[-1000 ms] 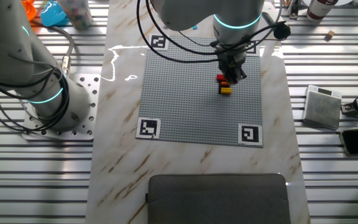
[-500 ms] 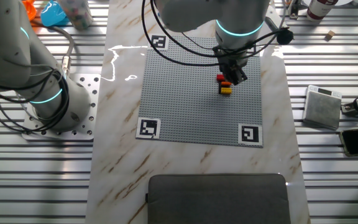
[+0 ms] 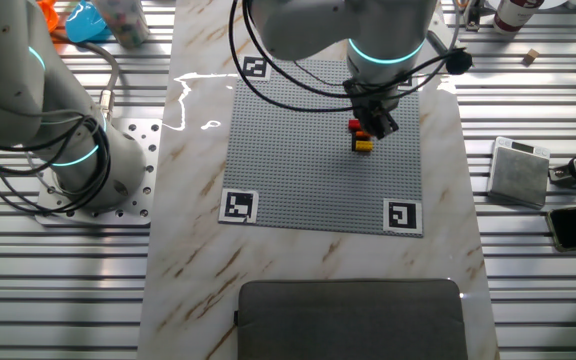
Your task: Build with small Lego blocks
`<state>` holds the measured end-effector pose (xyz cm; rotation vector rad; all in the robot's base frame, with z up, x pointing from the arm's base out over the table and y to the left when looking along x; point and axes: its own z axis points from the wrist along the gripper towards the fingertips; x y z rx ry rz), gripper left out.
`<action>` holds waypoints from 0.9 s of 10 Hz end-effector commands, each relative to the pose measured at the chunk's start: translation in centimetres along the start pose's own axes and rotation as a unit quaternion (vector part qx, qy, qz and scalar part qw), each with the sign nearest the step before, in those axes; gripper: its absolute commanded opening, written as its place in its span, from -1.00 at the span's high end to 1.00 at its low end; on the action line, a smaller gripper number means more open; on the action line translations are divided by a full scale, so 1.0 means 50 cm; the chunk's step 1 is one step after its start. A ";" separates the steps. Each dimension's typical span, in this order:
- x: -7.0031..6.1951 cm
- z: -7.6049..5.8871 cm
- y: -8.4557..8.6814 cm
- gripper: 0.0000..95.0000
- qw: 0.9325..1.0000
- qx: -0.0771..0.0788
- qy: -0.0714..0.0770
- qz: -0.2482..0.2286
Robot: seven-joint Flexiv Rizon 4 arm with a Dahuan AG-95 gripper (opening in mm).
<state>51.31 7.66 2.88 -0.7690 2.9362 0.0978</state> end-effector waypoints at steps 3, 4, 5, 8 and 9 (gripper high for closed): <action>0.002 0.001 -0.002 1.00 1.000 0.001 -0.001 -0.007; 0.002 0.001 -0.002 1.00 1.000 0.001 -0.001 -0.008; 0.002 0.001 -0.002 1.00 1.000 0.001 -0.001 -0.009; 0.002 0.001 -0.002 1.00 1.000 -0.001 -0.002 -0.012; 0.002 0.002 -0.002 1.00 1.000 -0.001 -0.002 -0.014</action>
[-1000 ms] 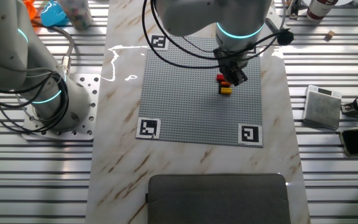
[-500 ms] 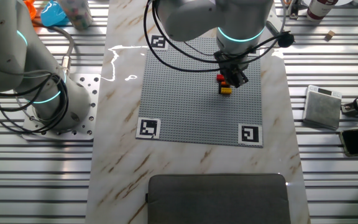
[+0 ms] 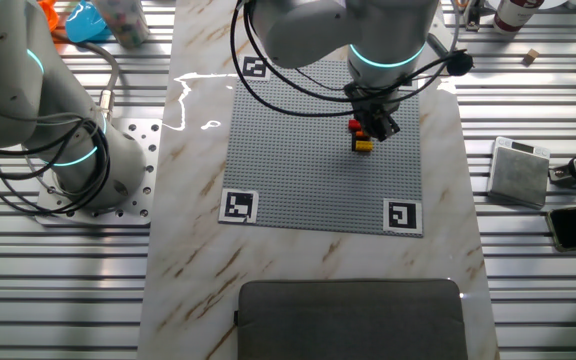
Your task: Build with small Lego blocks
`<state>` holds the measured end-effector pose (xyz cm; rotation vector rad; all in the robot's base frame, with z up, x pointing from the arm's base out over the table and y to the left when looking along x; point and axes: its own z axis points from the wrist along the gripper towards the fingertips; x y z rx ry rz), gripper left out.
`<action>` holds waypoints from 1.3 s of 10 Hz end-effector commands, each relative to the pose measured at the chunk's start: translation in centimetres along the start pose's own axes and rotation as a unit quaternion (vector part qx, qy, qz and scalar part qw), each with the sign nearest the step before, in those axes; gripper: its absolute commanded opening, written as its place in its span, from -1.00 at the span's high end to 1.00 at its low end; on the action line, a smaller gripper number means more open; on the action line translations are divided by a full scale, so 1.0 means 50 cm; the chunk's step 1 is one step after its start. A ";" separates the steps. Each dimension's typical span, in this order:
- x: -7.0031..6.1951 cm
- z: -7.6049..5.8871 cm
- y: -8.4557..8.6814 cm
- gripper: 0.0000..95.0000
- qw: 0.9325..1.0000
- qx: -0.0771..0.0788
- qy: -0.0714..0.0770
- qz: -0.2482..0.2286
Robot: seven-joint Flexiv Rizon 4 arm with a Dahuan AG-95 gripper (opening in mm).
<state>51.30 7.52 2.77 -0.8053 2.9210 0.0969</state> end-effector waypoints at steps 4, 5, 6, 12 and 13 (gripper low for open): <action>0.000 0.007 0.005 1.00 1.000 0.000 -0.001 -0.003; 0.000 0.009 0.006 1.00 1.000 0.000 -0.001 -0.003; 0.002 0.011 0.007 1.00 1.000 0.000 -0.002 -0.003; 0.002 0.015 0.008 1.00 1.000 0.004 0.000 -0.005; 0.001 0.015 0.008 1.00 1.000 0.006 0.001 -0.005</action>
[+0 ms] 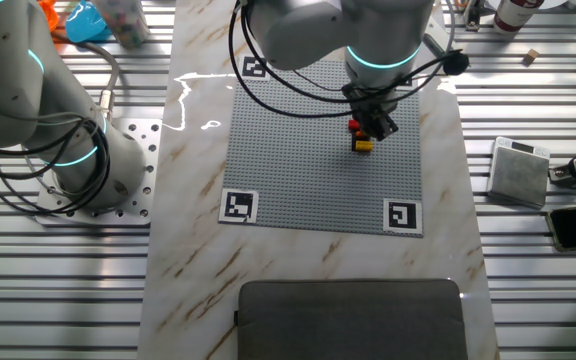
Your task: Build with small Lego blocks
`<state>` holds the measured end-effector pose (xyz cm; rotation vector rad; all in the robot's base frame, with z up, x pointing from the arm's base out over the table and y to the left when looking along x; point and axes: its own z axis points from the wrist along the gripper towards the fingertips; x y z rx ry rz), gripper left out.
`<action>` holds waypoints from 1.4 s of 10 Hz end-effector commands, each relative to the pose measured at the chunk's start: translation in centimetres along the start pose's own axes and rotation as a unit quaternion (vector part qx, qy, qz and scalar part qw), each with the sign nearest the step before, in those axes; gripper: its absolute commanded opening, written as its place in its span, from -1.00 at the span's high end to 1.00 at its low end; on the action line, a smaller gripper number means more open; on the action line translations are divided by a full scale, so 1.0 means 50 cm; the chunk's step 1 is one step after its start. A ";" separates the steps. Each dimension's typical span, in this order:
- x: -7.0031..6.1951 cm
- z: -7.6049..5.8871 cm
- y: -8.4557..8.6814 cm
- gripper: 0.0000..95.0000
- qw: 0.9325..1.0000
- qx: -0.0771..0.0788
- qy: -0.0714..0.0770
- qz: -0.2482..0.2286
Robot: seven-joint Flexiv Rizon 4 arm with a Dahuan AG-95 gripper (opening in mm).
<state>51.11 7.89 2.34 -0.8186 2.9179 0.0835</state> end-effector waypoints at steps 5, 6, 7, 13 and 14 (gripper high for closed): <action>-0.007 0.013 0.004 1.00 1.000 0.002 -0.001 0.000; -0.009 0.014 0.006 1.00 1.000 0.002 -0.001 0.000; -0.011 0.016 0.007 1.00 1.000 0.002 -0.001 0.000; -0.013 -0.003 0.013 1.00 1.000 0.007 0.001 0.000; -0.015 -0.016 0.016 1.00 1.000 0.007 0.004 0.001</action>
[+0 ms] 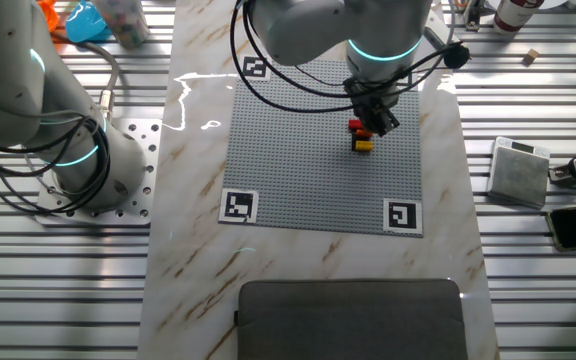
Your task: Build with small Lego blocks
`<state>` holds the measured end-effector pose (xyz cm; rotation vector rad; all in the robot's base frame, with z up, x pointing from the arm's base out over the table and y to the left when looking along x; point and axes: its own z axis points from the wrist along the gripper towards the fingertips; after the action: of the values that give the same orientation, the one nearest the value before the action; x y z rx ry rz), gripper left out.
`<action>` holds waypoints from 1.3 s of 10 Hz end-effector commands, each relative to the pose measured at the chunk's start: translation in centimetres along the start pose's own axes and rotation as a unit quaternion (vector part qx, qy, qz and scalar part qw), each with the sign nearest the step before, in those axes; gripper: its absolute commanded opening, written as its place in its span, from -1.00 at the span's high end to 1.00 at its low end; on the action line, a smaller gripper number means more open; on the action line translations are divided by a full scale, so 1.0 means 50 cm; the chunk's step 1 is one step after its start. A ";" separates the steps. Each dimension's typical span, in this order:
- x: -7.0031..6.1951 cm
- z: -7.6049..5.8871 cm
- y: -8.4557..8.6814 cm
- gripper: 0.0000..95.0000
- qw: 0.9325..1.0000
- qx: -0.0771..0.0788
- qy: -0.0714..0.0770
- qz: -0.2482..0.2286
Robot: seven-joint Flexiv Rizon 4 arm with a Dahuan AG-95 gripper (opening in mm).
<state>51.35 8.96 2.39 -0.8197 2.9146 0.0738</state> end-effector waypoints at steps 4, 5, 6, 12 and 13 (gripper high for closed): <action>-0.003 -0.043 0.005 1.00 1.000 0.005 0.008 0.002; -0.004 -0.044 0.005 1.00 1.000 0.008 0.010 0.000; -0.004 -0.040 0.002 1.00 1.000 0.010 0.011 -0.005; 0.000 -0.017 -0.011 1.00 1.000 0.010 0.010 -0.014; 0.001 -0.013 -0.011 1.00 1.000 0.010 0.009 -0.015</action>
<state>51.30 8.30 2.88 -0.8695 2.9157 0.0365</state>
